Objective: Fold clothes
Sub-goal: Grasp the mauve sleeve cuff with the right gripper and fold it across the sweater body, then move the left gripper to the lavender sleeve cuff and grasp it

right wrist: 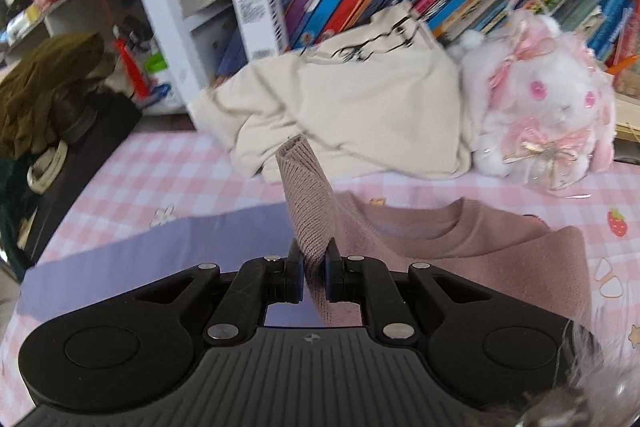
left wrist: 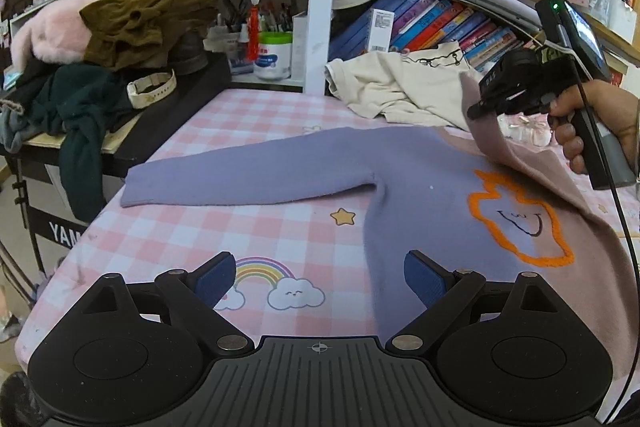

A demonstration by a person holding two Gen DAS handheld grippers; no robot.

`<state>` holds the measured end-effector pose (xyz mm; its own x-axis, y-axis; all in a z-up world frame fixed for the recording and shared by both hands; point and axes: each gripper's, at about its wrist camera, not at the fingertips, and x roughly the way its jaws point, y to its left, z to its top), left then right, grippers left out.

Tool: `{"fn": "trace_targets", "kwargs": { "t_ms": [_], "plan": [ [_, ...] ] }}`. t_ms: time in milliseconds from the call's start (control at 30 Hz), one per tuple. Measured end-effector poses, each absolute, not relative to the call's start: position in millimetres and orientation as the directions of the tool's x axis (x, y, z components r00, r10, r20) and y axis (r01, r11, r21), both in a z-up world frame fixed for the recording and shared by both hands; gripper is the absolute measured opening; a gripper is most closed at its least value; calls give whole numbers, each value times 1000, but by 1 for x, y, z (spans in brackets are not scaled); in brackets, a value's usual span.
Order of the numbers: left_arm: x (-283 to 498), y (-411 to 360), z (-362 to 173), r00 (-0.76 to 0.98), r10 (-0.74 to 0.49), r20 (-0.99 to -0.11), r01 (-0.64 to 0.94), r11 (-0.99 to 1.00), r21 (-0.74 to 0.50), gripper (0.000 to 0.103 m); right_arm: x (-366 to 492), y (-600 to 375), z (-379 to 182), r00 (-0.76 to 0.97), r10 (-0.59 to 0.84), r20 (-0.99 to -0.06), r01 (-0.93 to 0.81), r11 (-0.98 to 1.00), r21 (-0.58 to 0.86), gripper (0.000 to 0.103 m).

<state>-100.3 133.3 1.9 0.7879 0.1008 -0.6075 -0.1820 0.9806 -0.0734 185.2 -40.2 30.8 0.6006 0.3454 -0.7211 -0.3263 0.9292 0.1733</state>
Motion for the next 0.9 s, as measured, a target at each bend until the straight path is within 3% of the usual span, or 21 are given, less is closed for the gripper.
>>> {"fn": "trace_targets", "kwargs": {
  "t_ms": [67, 100, 133, 267, 567, 900],
  "plan": [
    [-99, 135, 2, 790, 97, -606, -180, 981, -78, 93, 184, -37, 27, 566, 381, -731, -354, 913, 203, 19],
    [-97, 136, 2, 791, 96, -604, -178, 981, -78, 93, 182, -37, 25, 546, 414, -729, -370, 899, 234, 34],
    [-96, 136, 2, 793, 95, -602, -178, 981, -78, 93, 180, -38, 25, 529, 449, -720, -383, 884, 270, 41],
    [-89, 139, 3, 799, 81, -596, -173, 980, -98, 93, 168, -44, 30, 497, 531, -686, -410, 841, 354, 45],
    [-73, 164, -6, 772, 66, -632, -248, 947, -204, 93, 110, -89, 17, 525, 398, -753, -392, 898, 201, 53],
    [-63, 232, -26, 712, 233, -662, -444, 881, -167, 93, 7, -148, -11, 553, 246, -796, -329, 942, 63, 63]
  ]
}}
